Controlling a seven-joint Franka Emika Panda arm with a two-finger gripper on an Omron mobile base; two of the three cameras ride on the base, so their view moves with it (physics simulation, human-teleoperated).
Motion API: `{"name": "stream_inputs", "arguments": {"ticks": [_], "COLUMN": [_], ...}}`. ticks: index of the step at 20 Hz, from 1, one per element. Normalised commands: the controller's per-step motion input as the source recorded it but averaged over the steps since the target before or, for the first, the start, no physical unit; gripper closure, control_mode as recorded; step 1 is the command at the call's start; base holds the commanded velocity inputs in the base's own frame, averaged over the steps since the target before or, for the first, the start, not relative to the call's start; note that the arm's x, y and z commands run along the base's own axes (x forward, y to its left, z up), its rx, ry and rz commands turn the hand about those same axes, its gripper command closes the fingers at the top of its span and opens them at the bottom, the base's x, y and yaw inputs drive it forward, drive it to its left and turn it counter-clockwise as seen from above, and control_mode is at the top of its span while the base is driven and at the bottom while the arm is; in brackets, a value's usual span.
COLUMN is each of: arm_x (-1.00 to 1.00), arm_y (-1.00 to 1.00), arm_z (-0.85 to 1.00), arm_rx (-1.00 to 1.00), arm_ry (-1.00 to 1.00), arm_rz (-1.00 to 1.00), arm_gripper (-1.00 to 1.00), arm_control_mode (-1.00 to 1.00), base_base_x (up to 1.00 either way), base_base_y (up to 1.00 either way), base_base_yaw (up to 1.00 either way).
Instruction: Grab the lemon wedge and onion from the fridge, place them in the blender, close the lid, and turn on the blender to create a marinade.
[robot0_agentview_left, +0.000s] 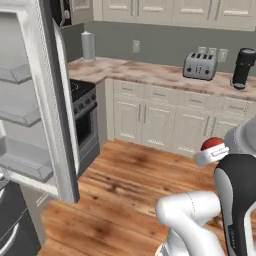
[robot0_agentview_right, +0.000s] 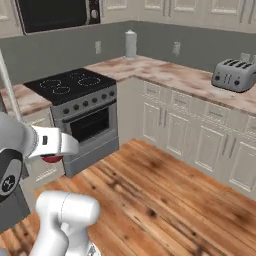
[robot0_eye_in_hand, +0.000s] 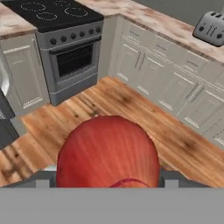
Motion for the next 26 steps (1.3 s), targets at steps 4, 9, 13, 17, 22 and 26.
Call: {"name": "stream_inputs", "arguments": {"ticks": [4,9,13,17,22,26], "arm_x": [0.0,0.0,0.0,0.0,0.0,0.0], "arm_y": [0.0,0.0,0.0,0.0,0.0,0.0], "arm_z": [0.0,0.0,0.0,0.0,0.0,0.0], "arm_rx": [0.0,0.0,0.0,0.0,0.0,0.0], "arm_ry": [0.0,0.0,0.0,0.0,0.0,0.0], "arm_rz": [0.0,0.0,0.0,0.0,0.0,0.0], "arm_gripper": [1.0,1.0,1.0,1.0,1.0,1.0], "arm_control_mode": [1.0,1.0,1.0,1.0,1.0,1.0], "base_base_x": [0.0,0.0,0.09,0.44,0.55,0.58], "base_base_y": [0.0,0.0,0.0,0.0,0.0,0.0], "base_base_yaw": [-0.69,-0.65,-0.59,-0.45,-0.4,-0.41]}}
